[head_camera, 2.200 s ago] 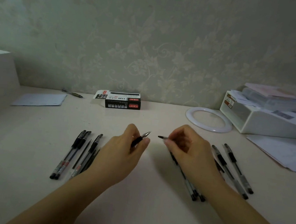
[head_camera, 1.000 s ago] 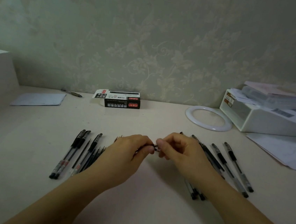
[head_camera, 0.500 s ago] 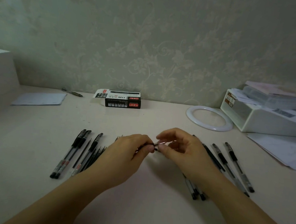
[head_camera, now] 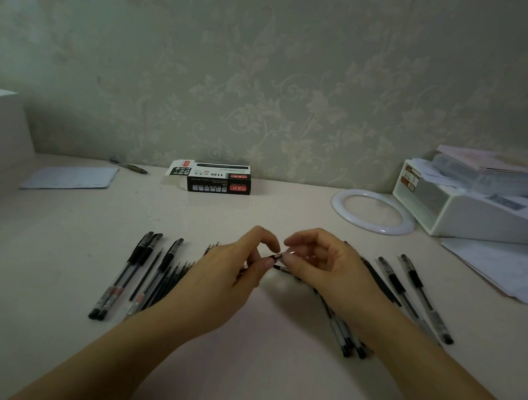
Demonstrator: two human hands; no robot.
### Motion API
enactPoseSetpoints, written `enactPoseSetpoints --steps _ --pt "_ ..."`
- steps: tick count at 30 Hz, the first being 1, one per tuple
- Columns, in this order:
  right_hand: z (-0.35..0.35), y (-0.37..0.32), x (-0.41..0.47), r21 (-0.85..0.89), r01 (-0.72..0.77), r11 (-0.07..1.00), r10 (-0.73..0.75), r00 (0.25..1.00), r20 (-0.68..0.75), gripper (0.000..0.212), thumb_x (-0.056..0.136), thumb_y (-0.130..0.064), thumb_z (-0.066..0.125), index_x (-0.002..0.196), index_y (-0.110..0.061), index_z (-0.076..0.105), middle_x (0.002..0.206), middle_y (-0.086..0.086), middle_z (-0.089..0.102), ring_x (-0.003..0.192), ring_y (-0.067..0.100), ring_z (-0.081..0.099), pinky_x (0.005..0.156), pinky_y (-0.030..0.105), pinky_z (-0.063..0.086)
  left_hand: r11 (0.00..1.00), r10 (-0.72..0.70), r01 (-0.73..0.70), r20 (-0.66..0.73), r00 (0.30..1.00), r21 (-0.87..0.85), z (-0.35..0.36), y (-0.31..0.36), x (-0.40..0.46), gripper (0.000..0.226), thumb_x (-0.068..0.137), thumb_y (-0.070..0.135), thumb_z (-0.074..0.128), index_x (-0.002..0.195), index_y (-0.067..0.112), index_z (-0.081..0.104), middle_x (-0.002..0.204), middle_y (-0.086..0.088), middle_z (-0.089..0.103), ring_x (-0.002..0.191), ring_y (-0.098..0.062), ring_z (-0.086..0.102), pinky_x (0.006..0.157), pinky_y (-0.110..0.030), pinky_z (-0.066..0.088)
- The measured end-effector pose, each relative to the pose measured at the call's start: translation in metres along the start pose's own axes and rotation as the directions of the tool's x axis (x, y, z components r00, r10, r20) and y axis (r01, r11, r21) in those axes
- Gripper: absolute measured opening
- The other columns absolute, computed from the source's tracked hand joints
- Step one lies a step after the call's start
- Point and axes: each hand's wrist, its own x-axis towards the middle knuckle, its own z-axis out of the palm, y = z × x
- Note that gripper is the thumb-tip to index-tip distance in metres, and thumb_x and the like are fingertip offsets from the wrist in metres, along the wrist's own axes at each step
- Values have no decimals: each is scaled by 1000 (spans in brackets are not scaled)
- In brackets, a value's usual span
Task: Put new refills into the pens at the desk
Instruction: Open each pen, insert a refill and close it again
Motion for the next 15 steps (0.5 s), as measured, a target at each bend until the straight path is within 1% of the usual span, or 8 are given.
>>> enactPoseSetpoints --steps 1,2,3,5,6,9,15 --pt "1 0 -1 -31 -10 999 10 1000 5 18 85 -33 72 100 -24 70 91 -5 74 84 8 70 77 19 56 1000 3 -3 2 1000 -5 0 0 0 10 98 32 46 107 37 46 72 13 56 55 -4 52 51 -11 38" --pt "1 1 -1 -57 -9 998 10 1000 6 20 84 -38 71 98 -23 71 89 -4 74 82 6 70 74 17 55 1000 5 -5 5 1000 -9 0 1 -1 10 98 33 45 107 37 45 72 13 56 56 -4 53 51 -11 39" --pt "2 1 -1 -65 -5 998 5 1000 4 21 85 -38 70 95 -20 72 84 -4 75 77 3 69 69 13 53 1000 5 -5 9 1000 -10 0 1 -1 11 98 33 45 108 37 45 73 14 56 57 -4 53 52 -11 40" --pt "2 2 0 -7 -3 1000 2 1000 -27 16 89 -28 69 88 -13 72 73 -2 74 64 -1 65 58 8 46 1000 -1 1 15 1000 -3 0 0 -1 11 98 34 43 109 37 44 73 14 56 57 -3 53 53 -12 40" --pt "0 2 1 28 -1 1000 2 999 -48 14 91 -24 68 86 -11 72 70 -1 73 62 0 63 57 8 45 1000 -8 8 12 1000 2 0 -1 0 11 99 34 42 108 39 44 73 13 56 57 -4 52 52 -12 39" --pt "-5 2 3 19 11 1000 -10 998 -66 12 91 -25 67 85 -15 73 74 1 74 64 5 63 59 11 48 1000 -23 23 1 1000 22 0 -4 1 14 99 36 40 107 45 46 70 12 56 55 -4 51 51 -11 37" --pt "-2 7 3 -46 -14 999 13 999 -29 16 90 -28 69 91 -13 72 73 -5 73 65 -1 65 59 7 46 998 -13 10 51 999 60 1 -6 0 19 99 36 39 111 47 49 67 12 56 66 -3 55 58 -7 40"
